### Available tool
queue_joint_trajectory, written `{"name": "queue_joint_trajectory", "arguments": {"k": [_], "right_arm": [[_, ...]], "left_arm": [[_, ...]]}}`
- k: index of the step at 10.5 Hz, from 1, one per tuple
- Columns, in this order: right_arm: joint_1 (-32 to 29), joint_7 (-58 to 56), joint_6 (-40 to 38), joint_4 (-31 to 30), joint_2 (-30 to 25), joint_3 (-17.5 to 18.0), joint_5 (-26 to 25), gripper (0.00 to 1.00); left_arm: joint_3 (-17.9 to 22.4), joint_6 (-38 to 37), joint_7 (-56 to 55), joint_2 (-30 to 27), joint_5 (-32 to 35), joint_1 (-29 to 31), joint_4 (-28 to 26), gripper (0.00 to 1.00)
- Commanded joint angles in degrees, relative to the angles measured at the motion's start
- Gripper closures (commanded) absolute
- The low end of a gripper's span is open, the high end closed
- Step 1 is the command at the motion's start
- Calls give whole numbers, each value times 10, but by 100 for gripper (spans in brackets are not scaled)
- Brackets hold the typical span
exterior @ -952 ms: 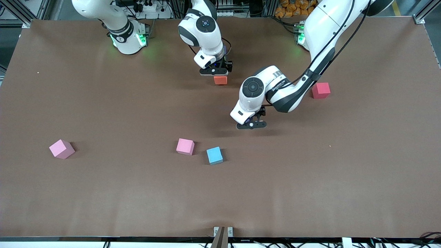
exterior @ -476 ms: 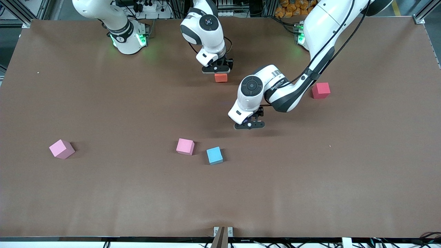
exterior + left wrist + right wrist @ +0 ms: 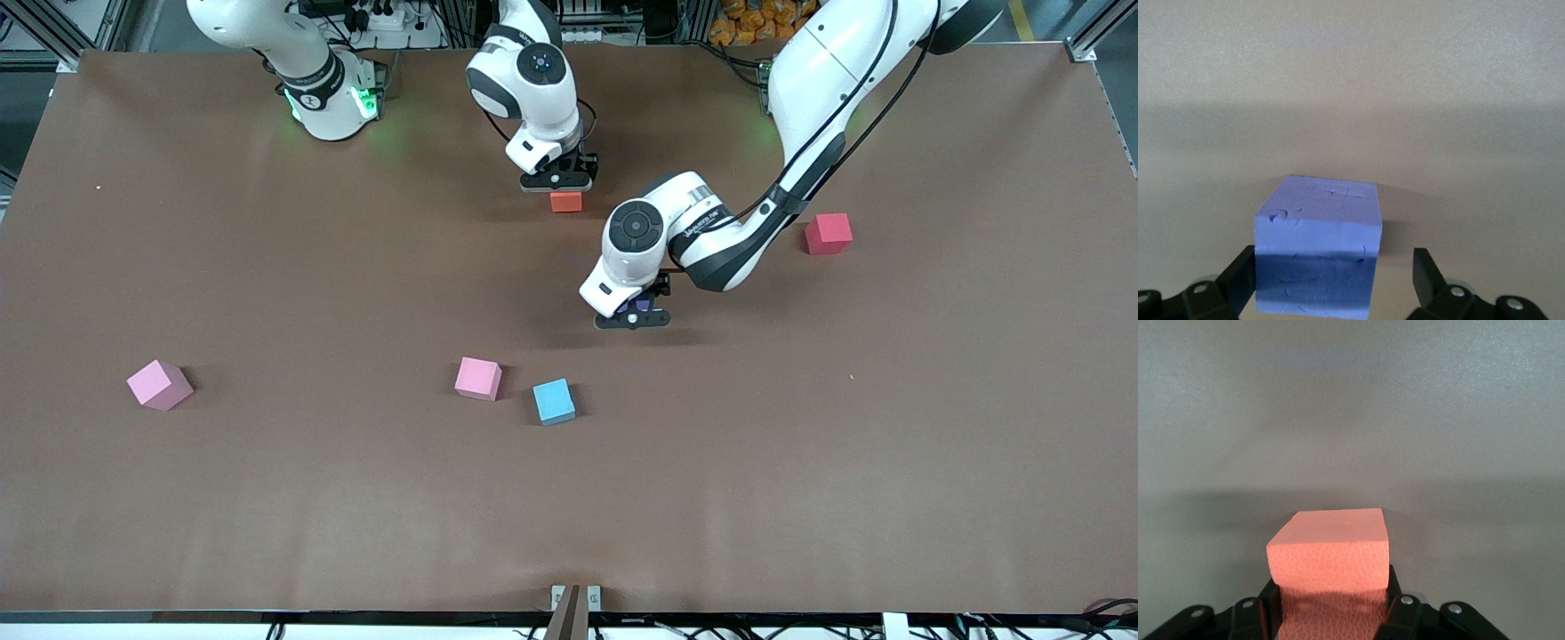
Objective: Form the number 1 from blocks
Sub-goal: 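Place the orange cube below the green cube with the right gripper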
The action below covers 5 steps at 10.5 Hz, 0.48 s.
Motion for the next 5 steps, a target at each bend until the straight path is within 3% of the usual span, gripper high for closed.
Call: {"name": "queue_joint_trajectory", "arguments": {"k": [1,2,3,5], "right_arm": [[6,17,-1,-1,-2,-2,-14,5],[3,18,-3,-1,-5,-2,-14,0],[-1,18,-5,-1,-12,-3,-14,0],[-27,16,-21,-1,-44,-3,-14,0]], "left_arm": [[-1,-4,-3,7,-3,-1,14,63],[0,-4,0,7,-1,-1,14,85],[0,-4,0,7,0,-1,14,99],[0,-4,-3,7,0,-1,14,100]]}}
